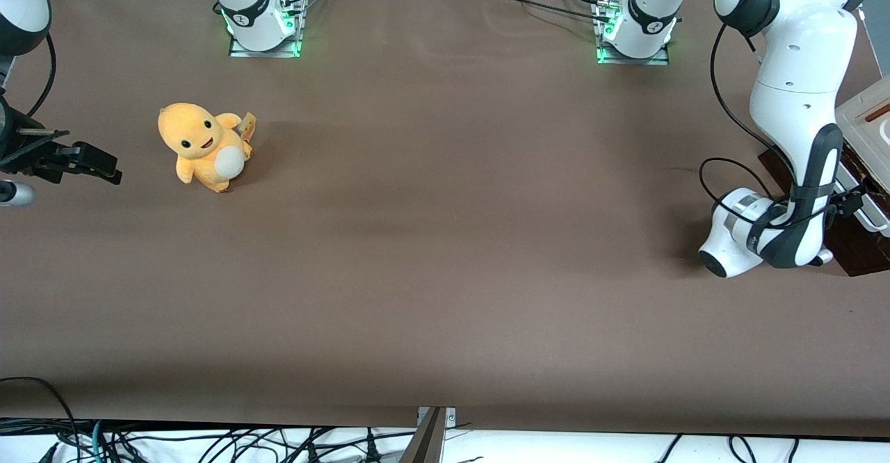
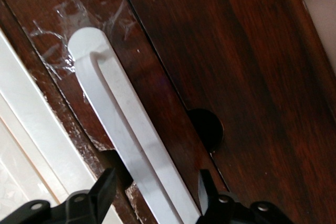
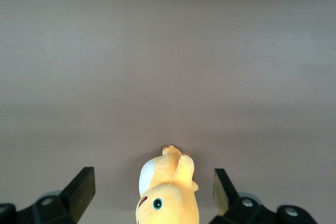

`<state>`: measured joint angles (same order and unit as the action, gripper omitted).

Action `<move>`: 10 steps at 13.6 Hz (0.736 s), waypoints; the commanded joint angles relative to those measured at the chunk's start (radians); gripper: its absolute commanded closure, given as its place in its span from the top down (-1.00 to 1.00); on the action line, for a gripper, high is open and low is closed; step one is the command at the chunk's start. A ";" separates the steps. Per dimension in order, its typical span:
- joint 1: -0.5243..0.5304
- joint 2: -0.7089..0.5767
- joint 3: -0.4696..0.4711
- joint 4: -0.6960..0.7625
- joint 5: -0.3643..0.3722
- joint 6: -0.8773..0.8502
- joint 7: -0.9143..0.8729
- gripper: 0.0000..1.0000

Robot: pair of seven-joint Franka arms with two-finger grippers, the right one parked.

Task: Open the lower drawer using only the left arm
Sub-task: 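Close the left gripper around the white bar handle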

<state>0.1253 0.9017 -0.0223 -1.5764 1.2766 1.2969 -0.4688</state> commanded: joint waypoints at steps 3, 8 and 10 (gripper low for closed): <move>-0.012 0.026 -0.004 0.032 0.030 -0.013 0.010 -0.31; -0.016 0.026 -0.005 0.032 0.030 -0.014 0.009 -0.63; -0.029 0.026 -0.005 0.032 0.029 -0.016 0.009 -0.66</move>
<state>0.1165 0.9120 -0.0253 -1.5650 1.2922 1.2856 -0.4954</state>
